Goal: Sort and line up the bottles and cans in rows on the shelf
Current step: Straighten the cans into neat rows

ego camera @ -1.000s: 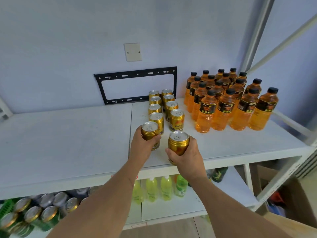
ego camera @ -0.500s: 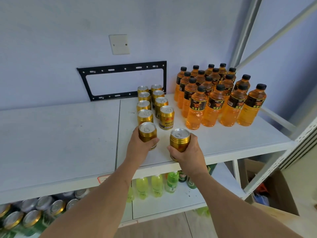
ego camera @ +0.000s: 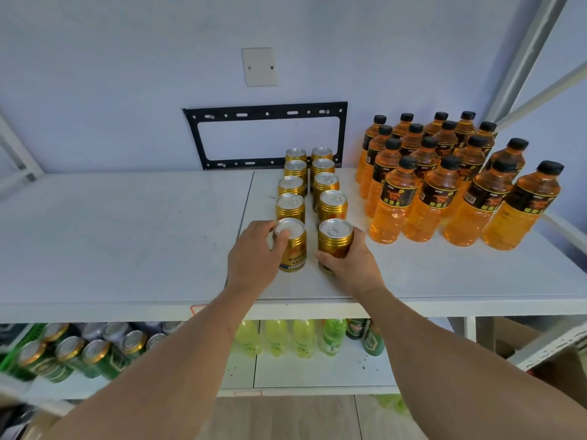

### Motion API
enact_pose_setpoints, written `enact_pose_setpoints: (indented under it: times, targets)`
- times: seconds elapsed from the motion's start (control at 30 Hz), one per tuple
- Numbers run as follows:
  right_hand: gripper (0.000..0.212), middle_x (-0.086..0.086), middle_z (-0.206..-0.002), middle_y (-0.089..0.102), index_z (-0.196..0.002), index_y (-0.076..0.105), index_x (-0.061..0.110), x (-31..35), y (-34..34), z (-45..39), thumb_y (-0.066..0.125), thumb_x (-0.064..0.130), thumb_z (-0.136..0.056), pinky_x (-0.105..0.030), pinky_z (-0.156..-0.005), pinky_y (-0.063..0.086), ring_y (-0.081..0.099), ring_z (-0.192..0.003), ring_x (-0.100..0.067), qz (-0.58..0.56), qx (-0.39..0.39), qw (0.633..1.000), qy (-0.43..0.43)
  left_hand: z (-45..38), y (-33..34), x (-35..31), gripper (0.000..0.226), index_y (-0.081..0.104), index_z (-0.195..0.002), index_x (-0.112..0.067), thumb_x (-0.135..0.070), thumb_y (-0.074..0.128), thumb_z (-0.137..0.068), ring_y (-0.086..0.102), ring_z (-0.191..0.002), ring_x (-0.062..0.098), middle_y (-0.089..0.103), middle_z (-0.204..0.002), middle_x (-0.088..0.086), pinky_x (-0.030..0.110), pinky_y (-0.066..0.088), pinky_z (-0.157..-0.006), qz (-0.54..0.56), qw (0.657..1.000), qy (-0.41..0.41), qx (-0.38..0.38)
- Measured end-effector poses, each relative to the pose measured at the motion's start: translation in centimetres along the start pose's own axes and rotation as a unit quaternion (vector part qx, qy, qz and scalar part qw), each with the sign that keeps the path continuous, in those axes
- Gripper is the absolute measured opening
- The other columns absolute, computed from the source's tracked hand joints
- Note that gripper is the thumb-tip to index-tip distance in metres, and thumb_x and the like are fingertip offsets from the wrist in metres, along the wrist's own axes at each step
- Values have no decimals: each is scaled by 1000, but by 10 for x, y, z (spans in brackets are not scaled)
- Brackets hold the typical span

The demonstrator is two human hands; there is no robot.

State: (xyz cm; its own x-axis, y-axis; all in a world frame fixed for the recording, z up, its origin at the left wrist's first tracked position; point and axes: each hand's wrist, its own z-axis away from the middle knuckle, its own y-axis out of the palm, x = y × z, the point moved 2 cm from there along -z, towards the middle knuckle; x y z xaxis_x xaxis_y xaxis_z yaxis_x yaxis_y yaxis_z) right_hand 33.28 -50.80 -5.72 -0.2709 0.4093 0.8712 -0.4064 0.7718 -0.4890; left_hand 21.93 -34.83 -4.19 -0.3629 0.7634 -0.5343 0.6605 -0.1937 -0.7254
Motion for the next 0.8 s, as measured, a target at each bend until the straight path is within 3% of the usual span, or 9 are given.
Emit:
enact_pose_setpoints:
  times: [0.3, 0.5, 0.6, 0.8]
  targets:
    - [85, 0, -137, 55, -145, 29, 24, -11, 0, -14, 82, 33, -79, -23, -92, 38, 53, -123, -20, -27, 28, 999, 0, -1, 2, -4, 34, 63, -115, -20, -45, 47, -98, 58, -100, 11, 64, -112, -5, 27, 50, -77, -17, 999, -23, -16]
    - [100, 3, -150, 40, -153, 17, 27, -8, -9, -15, 79, 49, -76, -37, -108, 37, 42, -135, -21, -23, 28, 999, -16, -7, 1, -12, 37, 61, -120, -20, -47, 45, -98, 58, -105, 13, 62, -118, -4, 28, 49, -82, -28, 998, -50, -18]
    - [89, 1, -154, 35, -153, 18, 27, 4, -18, -23, 61, 63, -84, -48, -110, 38, 35, -140, -22, 0, -27, 998, -62, -15, -4, -21, 41, 60, -124, -20, -48, 44, -99, 57, -109, 13, 62, -123, -3, 27, 47, -85, -25, 998, -53, -25]
    - [67, 1, -152, 36, -149, 33, 25, 47, -30, -65, 49, 58, -94, -46, -108, 42, 36, -139, -22, 89, -66, 989, -96, -53, -10, -33, 42, 59, -125, -22, -50, 43, -98, 57, -111, 12, 61, -126, -4, 24, 44, -85, -8, 998, -51, -47]
